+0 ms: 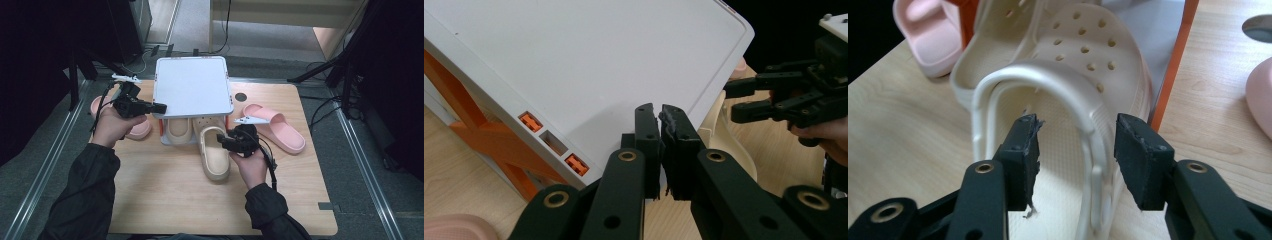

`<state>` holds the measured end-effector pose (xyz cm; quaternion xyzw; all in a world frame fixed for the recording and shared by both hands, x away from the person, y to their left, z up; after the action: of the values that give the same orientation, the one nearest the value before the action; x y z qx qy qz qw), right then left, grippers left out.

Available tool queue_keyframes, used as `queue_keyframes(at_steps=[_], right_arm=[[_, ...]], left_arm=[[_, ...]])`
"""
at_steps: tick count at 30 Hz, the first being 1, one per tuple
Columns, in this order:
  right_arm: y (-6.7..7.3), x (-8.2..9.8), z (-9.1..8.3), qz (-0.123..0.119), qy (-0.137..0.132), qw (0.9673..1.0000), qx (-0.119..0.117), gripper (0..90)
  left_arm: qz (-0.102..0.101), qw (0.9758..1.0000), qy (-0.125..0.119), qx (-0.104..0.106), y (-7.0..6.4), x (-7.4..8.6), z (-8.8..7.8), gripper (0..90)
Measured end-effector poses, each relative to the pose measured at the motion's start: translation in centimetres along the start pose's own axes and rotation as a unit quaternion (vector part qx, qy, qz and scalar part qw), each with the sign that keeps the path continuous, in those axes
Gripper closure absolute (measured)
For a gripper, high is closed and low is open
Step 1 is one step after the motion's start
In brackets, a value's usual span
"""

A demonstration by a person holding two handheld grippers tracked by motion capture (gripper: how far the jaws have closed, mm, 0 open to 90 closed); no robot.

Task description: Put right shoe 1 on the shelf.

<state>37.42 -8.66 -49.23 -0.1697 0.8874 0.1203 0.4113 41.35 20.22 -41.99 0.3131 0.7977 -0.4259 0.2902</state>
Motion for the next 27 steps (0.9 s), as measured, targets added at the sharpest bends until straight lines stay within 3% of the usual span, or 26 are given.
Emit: queue_keyframes(at_steps=[4, 12, 16, 21, 27], right_arm=[[-0.1, 0.6, -1.4, -0.015, -0.001, 0.9999, -0.006, 52.1], [0.0, 2.9, -3.7, -0.027, -0.014, 0.999, -0.031, 67.6], [0.6, 4.2, -4.4, -0.032, -0.017, 0.9985, -0.041, 78.1], [1.2, 5.5, -4.9, -0.034, -0.017, 0.9981, -0.05, 79.5], [1.9, 7.9, -5.3, -0.038, -0.011, 0.998, -0.049, 90.0]], left_arm=[[-0.001, 1.0, 0.0, 0.0, 0.0, 0.0, 0.0, 85.4], [0.002, 1.0, 0.001, -0.005, -0.1, 0.0, 0.0, 85.6], [0.002, 1.0, 0.001, -0.008, -0.2, 0.0, 0.1, 85.6], [0.004, 0.9999, 0.002, -0.009, -0.2, 0.0, 0.1, 85.6], [0.001, 0.9999, 0.001, -0.011, -0.2, -0.1, 0.1, 85.6]])
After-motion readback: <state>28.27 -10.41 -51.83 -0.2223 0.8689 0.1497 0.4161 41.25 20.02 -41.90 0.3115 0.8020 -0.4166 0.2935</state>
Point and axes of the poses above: each handheld gripper's, and its own axes: z roughly forward along the jaws, x roughly out of its underside, y roughly to its left, the point moved 5 cm from there along z, roughly forward along the jaws, and after that the axes turned 14 degrees about x, right-handed, at the moved point
